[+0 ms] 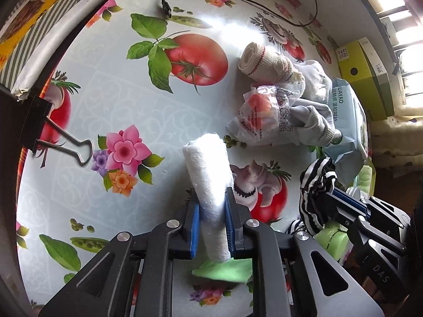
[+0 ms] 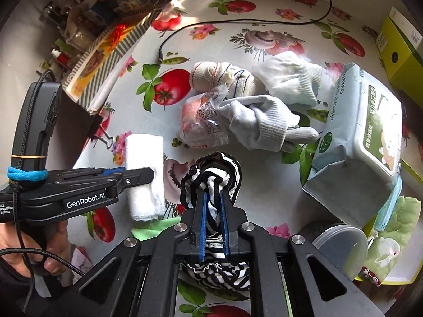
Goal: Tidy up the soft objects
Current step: 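Carry the striped cloth into the box and open the right gripper while the left gripper carries the towel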
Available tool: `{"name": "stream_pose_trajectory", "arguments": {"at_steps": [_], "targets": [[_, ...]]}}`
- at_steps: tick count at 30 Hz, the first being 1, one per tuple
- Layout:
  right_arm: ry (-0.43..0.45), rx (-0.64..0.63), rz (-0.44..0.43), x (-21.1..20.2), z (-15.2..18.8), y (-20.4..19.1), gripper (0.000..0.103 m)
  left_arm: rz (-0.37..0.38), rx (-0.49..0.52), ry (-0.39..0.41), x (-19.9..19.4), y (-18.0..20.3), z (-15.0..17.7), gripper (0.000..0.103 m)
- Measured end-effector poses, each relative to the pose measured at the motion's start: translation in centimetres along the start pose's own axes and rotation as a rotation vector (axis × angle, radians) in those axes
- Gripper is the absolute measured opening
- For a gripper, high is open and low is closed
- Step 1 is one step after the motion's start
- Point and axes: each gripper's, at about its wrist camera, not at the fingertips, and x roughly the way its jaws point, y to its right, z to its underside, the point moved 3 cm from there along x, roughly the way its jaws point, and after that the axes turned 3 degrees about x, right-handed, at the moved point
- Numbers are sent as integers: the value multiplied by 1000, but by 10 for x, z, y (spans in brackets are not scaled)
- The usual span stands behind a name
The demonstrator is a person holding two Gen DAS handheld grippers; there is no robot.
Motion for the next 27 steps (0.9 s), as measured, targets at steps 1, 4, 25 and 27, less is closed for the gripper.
{"name": "stream_pose_trajectory", "arguments": {"at_steps": [1,4,25,27], "targets": [[9,4,-4,-5,0,1,10,0,9,10,-4,2,0,17],[40,15,-15,-19,2,3,10,0,37,37,-18,11,-2,17],[190,131,-27,-99,40,48,10,62,283,85,-54,109,-5,17],[198,150,-26,-103,45,55,10,63,305,81,-54,117,-4,17]]}}
